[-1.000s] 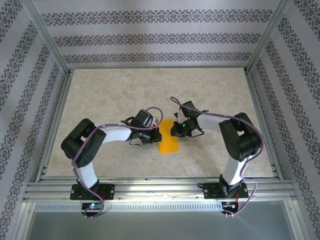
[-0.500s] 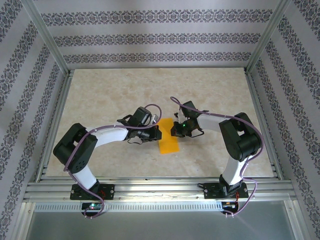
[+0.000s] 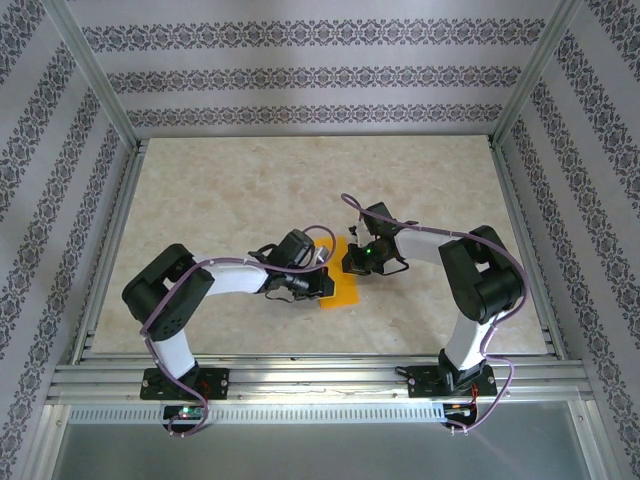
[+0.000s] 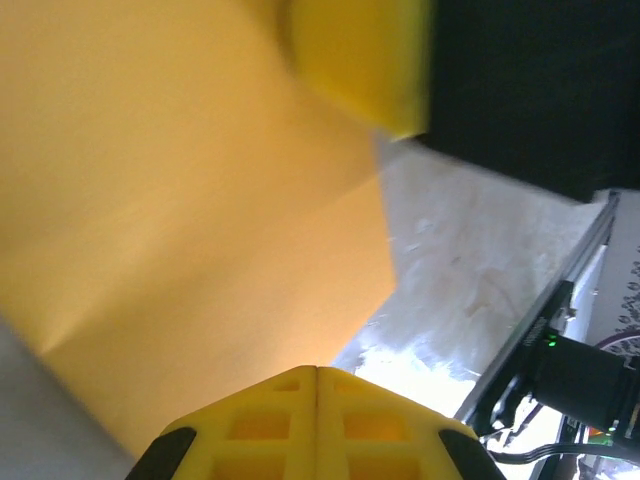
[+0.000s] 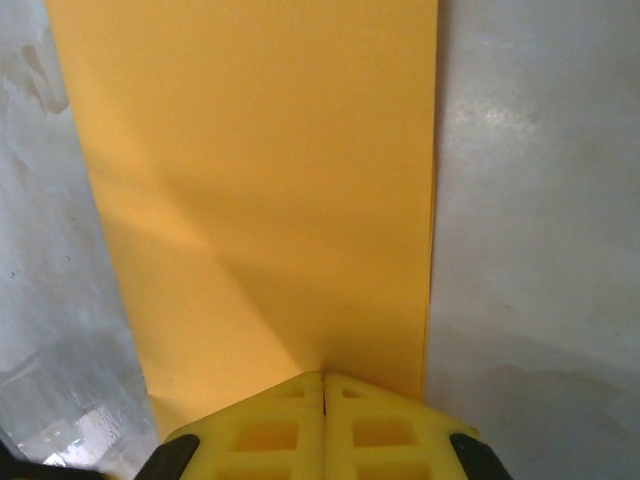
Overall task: Fold a paper plane with a square sheet of paper (pick it up from the middle)
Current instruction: First fold the square sheet of paper in half at the center of the table.
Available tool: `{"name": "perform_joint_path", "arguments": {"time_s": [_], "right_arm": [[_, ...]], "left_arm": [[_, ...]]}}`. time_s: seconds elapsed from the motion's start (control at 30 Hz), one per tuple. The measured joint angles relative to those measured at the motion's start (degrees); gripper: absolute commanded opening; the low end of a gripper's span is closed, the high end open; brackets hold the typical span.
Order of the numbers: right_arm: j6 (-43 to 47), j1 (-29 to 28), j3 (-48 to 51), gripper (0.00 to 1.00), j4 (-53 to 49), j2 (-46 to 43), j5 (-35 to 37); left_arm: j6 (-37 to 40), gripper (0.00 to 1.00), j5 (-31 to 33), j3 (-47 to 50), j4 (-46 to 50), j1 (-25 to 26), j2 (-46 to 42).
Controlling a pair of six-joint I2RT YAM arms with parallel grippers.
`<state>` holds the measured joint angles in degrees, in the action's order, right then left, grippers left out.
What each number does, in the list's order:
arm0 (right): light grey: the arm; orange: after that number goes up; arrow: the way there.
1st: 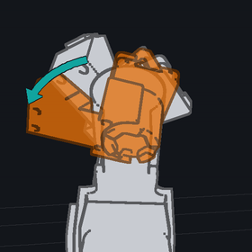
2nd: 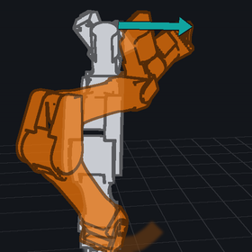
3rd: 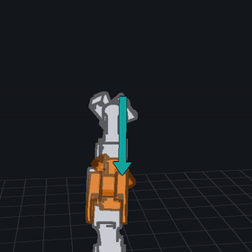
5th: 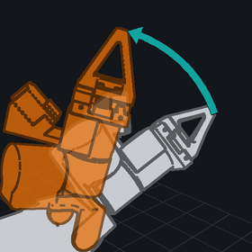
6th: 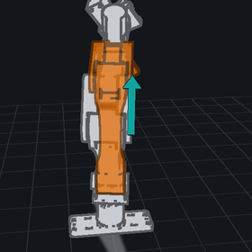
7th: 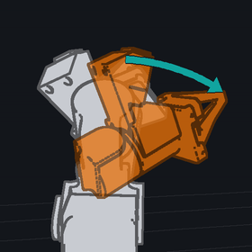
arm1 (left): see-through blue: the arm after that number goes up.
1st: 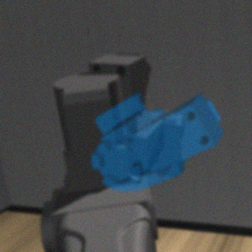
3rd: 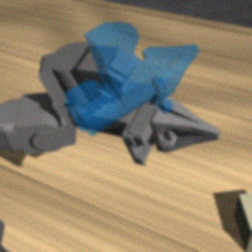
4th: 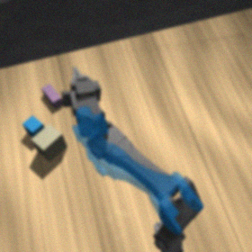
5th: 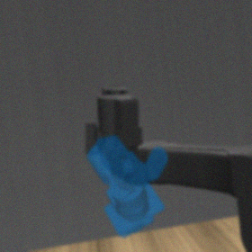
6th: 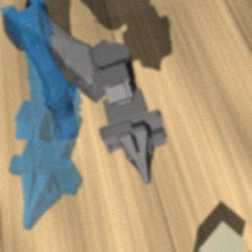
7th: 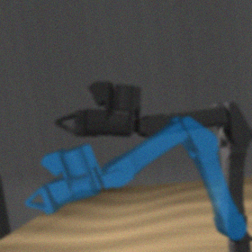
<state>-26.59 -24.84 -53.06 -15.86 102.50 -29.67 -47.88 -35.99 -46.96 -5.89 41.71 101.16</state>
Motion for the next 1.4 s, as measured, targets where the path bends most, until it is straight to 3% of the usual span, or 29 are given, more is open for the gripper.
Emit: {"name": "perform_joint_path", "arguments": {"time_s": [0.27, 0.67, 0.83, 1.1, 1.4], "right_arm": [[0.0, 0.0, 0.1, 0.00, -0.3, -0.1, -0.1], [0.0, 0.0, 0.3, 0.00, -0.2, -0.3, -0.2], [0.0, 0.4, 0.4, 0.00, -0.7, -0.4, -0.2], [0.0, 0.4, 0.4, 0.00, -0.7, -0.4, -0.2], [0.0, 0.3, 0.4, 0.00, -0.7, -0.4, -0.2]], "left_arm": [[-0.8, 0.01, -0.2, 4.7, -4.8, 0.2, 0.1], [1.2, 0.01, 0.0, 5.7, 1.0, 0.3, -4.6], [1.5, 0.01, 0.6, 1.4, 1.8, -0.2, -6.6], [1.6, 0.00, -0.1, -6.0, 0.5, -6.3, -1.2], [1.8, 0.01, 0.0, -4.4, 0.3, -6.6, 3.6]]}}
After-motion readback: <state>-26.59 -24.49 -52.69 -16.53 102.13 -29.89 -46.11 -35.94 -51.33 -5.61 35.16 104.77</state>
